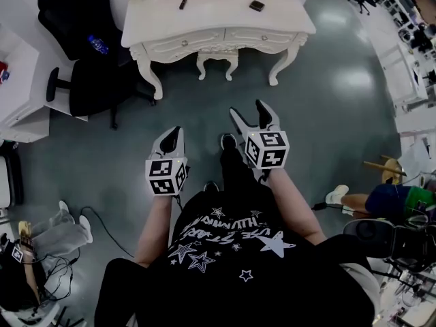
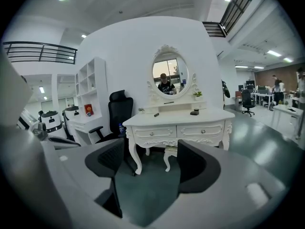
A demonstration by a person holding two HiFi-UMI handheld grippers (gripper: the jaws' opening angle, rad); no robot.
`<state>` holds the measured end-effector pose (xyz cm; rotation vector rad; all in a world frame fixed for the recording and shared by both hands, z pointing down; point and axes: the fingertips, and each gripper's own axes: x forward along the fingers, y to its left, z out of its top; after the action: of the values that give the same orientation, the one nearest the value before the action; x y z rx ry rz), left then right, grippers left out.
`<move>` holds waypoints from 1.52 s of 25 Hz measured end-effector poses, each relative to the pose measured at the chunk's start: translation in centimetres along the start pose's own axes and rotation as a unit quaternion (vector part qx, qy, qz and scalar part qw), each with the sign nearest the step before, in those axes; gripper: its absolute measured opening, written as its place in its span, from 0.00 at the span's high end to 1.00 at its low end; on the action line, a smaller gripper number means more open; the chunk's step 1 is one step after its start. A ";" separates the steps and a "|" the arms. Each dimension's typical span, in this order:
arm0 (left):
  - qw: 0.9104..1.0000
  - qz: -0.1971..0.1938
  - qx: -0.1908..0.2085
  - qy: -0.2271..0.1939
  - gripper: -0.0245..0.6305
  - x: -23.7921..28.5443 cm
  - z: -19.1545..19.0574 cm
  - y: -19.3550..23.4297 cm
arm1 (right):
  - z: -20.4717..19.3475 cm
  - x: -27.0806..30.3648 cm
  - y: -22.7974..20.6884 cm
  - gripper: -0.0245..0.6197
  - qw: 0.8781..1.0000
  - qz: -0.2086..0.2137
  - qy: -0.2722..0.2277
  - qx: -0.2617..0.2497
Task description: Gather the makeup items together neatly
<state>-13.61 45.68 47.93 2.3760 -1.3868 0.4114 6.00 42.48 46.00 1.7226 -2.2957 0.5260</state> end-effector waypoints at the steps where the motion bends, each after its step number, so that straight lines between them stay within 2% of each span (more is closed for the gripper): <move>1: 1.000 0.000 -0.004 0.001 0.96 0.5 0.2 0.3 | 0.2 0.6 -0.4 0.39 1.000 -0.001 0.000 0.002; 4: 1.000 0.001 -0.014 0.003 0.96 2.6 0.9 1.3 | 0.8 3.4 -1.7 0.39 1.000 0.000 -0.001 0.011; 8: 1.000 0.021 -0.017 0.007 0.96 6.6 2.7 3.4 | 1.8 8.9 -3.8 0.39 1.000 0.019 0.007 0.021; 15: 0.998 0.054 -0.018 -0.001 0.96 15.2 8.9 6.4 | 7.4 19.1 -7.9 0.41 0.998 0.055 0.012 0.023; 20: 0.997 0.070 -0.030 -0.001 0.96 20.4 11.9 7.7 | 10.6 24.2 -10.7 0.42 0.997 0.074 0.018 0.014; 25: 0.996 0.083 -0.039 -0.005 0.96 24.3 14.2 8.5 | 12.3 28.1 -13.7 0.44 0.995 0.082 0.028 0.042; 31: 0.993 0.105 -0.046 -0.009 0.96 26.6 15.9 9.7 | 13.9 31.9 -14.1 0.46 0.993 0.106 0.033 0.037; 38: 0.991 0.128 -0.049 0.006 0.96 27.3 16.5 13.5 | 13.9 36.1 -11.6 0.46 0.989 0.132 0.059 0.037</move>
<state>-11.32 11.12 46.77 2.1202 -1.6728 0.4137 7.23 2.24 48.97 1.3830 -2.4586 0.7497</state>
